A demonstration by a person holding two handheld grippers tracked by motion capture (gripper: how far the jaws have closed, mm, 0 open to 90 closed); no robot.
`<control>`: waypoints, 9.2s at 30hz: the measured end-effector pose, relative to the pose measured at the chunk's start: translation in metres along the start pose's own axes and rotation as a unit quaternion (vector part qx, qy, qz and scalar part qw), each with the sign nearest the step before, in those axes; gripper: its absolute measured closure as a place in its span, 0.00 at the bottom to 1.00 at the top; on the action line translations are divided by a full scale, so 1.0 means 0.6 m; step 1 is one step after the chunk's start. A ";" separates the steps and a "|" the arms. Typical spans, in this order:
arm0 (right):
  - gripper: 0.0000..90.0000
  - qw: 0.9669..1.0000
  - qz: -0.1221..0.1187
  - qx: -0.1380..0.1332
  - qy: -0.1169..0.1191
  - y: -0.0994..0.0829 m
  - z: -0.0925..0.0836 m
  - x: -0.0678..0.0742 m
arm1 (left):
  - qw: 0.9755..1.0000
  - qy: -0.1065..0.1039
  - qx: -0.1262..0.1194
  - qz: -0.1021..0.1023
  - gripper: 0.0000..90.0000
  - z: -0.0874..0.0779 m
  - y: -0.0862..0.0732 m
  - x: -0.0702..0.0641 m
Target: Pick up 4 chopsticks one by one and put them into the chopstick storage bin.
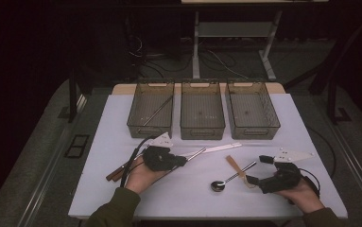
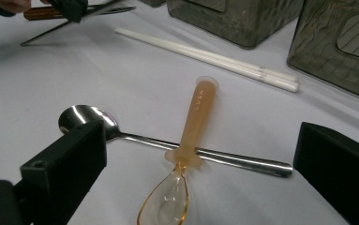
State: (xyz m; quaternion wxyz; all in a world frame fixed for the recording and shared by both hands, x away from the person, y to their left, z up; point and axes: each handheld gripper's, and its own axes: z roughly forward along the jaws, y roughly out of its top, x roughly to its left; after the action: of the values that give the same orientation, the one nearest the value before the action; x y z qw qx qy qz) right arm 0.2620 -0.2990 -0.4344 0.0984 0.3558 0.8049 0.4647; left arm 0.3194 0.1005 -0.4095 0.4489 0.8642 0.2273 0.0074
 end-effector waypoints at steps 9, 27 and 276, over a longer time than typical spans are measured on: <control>0.03 1.000 0.000 0.000 0.000 0.000 0.000 -0.001 | 0.998 0.019 -0.053 0.001 0.94 -0.044 0.023 0.003; 0.03 1.000 0.005 -0.002 -0.001 -0.001 0.000 -0.003 | 0.993 0.053 -0.106 0.008 0.94 -0.113 0.052 0.007; 0.03 1.000 0.004 -0.016 0.008 0.002 -0.002 0.000 | 0.995 0.015 0.101 0.007 0.95 -0.015 -0.081 0.010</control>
State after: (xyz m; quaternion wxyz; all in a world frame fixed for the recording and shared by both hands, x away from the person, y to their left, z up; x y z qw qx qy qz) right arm 0.2620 -0.2995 -0.4329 0.0955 0.3533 0.7969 0.4806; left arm 0.3039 0.1338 -0.4427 0.3559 0.9064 0.2275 0.0009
